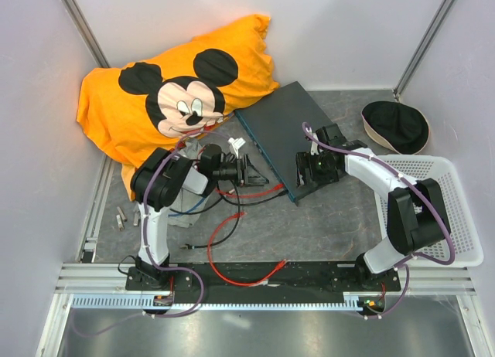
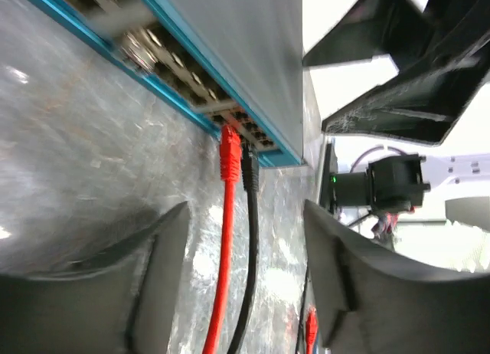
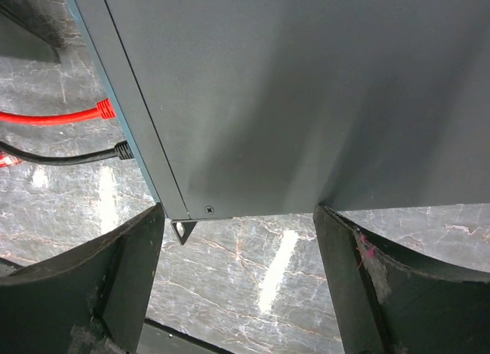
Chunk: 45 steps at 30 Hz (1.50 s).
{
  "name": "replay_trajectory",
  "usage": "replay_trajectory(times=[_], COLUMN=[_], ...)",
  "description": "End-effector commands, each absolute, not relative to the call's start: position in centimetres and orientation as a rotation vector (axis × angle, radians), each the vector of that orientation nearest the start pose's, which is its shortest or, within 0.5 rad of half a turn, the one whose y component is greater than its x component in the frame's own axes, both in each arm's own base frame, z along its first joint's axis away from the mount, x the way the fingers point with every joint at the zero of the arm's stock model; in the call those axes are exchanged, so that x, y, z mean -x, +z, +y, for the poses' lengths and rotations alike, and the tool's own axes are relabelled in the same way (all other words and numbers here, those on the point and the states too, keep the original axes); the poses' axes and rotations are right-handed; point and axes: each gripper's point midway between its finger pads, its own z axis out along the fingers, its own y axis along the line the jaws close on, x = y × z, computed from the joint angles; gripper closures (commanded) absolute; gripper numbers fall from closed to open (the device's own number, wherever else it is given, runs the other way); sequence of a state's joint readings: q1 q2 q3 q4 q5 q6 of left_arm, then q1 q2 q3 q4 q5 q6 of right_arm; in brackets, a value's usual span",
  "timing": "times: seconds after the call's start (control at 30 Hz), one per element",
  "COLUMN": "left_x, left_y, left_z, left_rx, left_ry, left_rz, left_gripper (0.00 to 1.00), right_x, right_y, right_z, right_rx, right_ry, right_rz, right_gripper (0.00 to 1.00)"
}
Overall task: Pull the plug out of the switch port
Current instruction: Pull the connector from the switch port.
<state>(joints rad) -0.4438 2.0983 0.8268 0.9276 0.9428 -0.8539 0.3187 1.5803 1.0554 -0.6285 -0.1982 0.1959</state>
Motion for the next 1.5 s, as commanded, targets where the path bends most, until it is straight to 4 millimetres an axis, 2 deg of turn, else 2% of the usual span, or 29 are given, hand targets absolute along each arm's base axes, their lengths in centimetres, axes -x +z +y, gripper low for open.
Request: replay_trajectory(times=[0.0,0.07,0.1,0.17,0.23,0.3,0.4,0.43,0.5,0.53,0.57,0.6,0.63,0.67,0.7,0.73,0.8,0.83,0.9,0.97,1.03,1.07,1.1,1.17,1.2,1.23,1.3,1.33,1.47], left_x=[-32.3,-32.5,-32.8,-32.7,-33.1,-32.4,-31.2,-30.9,-30.7,-31.3,-30.2,-31.0,-32.9,-31.8,-32.8,-33.3,-33.3,-33.7,-32.8,-33.8,-33.7,-34.1,-33.8,-33.0,-32.0,-32.3,-32.0,-32.3,-32.6], left_y=[4.7,3.1,3.6,2.6,2.6,2.2,2.5,5.1,7.8,11.1,10.9,13.4,14.2,16.5,19.2,20.8,23.6,23.9,25.0,25.5,23.9,23.2,21.2,20.1,17.9,17.5,15.2,12.9,9.9], left_z=[-32.4,-33.0,-33.8,-34.8,-35.6,-36.6,-36.1,-35.8,-34.7,-34.1,-33.0,-33.0,-31.9,-31.1,-30.8,-30.1,-29.6,-29.2,-30.3,-29.1,-29.3,-28.9,-29.1,-30.0,-30.1,-30.9,-31.6,-32.1,-34.3], left_rx=[-0.266,-0.13,-0.152,-0.136,-0.137,-0.144,-0.166,-0.269,-0.361,-0.52,-0.549,-0.646,-0.784,-0.849,-0.881,-0.914,-0.832,-0.594,-0.594,-0.554,-0.612,-0.608,-0.63,-0.594,-0.558,-0.506,-0.514,-0.54,-0.598], left_ry=[-1.678,-1.766,-1.792,-1.797,-1.791,-1.811,-1.779,-1.749,-1.672,-1.533,-1.439,-1.327,-1.057,-0.953,-0.875,-0.796,-0.788,-0.833,-0.939,-0.909,-1.007,-1.041,-1.102,-1.24,-1.302,-1.371,-1.369,-1.364,-1.528], left_rz=[2.154,2.199,2.152,2.173,2.168,2.185,2.235,2.195,2.167,2.058,2.175,2.125,2.037,2.022,1.946,1.892,1.891,2.017,2.018,1.936,1.948,1.975,2.018,2.021,2.071,2.055,2.097,2.119,2.156], left_gripper=[0.08,0.01,0.01,0.01,0.01,0.01,0.01,0.01,0.01,0.01,0.01,0.01,0.01,0.01,0.01,0.01,0.01,0.01,0.01,0.01,0.08,0.17,0.25,0.35,0.37,0.39,0.42,0.41,0.39], right_x=[-32.3,-32.5,-32.5,-32.6,-32.6,-32.6,-32.9,-33.1,-34.1,-34.5,-35.0,-35.7,-36.1,-36.5,-37.0,-37.3,-37.7,-37.7,-37.7,-37.5,-37.4,-37.5,-37.6,-37.7,-37.7,-37.8,-37.8,-37.6,-37.1], right_y=[4.9,4.8,4.7,4.5,4.3,4.3,5.0,5.3,6.4,6.9,7.4,8.2,8.6,9.1,9.8,10.3,11.6,12.0,13.0,13.3,13.5,13.6,13.8,14.0,13.9,14.1,13.9,13.9,12.8], right_z=[13.9,13.9,14.0,13.9,13.9,13.9,14.6,14.8,14.8,15.0,15.1,15.4,15.5,15.5,15.7,15.7,15.6,15.6,15.4,15.1,14.6,14.4,14.3,14.3,14.3,14.3,14.3,14.3,13.8], right_rx=[0.235,0.235,0.241,0.244,0.245,0.246,0.259,0.267,0.262,0.263,0.266,0.273,0.276,0.278,0.29,0.288,0.288,0.293,0.293,0.305,0.303,0.299,0.296,0.298,0.301,0.301,0.31,0.313,0.345], right_ry=[0.342,0.343,0.339,0.331,0.328,0.337,0.378,0.383,0.378,0.377,0.381,0.387,0.391,0.39,0.389,0.384,0.379,0.379,0.371,0.355,0.336,0.331,0.333,0.336,0.337,0.339,0.343,0.339,0.318], right_rz=[2.678,2.677,2.681,2.683,2.688,2.69,2.672,2.664,2.628,2.614,2.596,2.571,2.556,2.538,2.513,2.497,2.462,2.45,2.423,2.412,2.406,2.407,2.404,2.397,2.397,2.391,2.393,2.398,2.432], right_gripper=[0.11,0.11,0.1,0.1,0.09,0.07,0.05,0.05,0.04,0.04,0.04,0.03,0.03,0.03,0.03,0.03,0.02,0.02,0.02,0.02,0.02,0.02,0.02,0.02,0.02,0.02,0.02,0.02,0.02])
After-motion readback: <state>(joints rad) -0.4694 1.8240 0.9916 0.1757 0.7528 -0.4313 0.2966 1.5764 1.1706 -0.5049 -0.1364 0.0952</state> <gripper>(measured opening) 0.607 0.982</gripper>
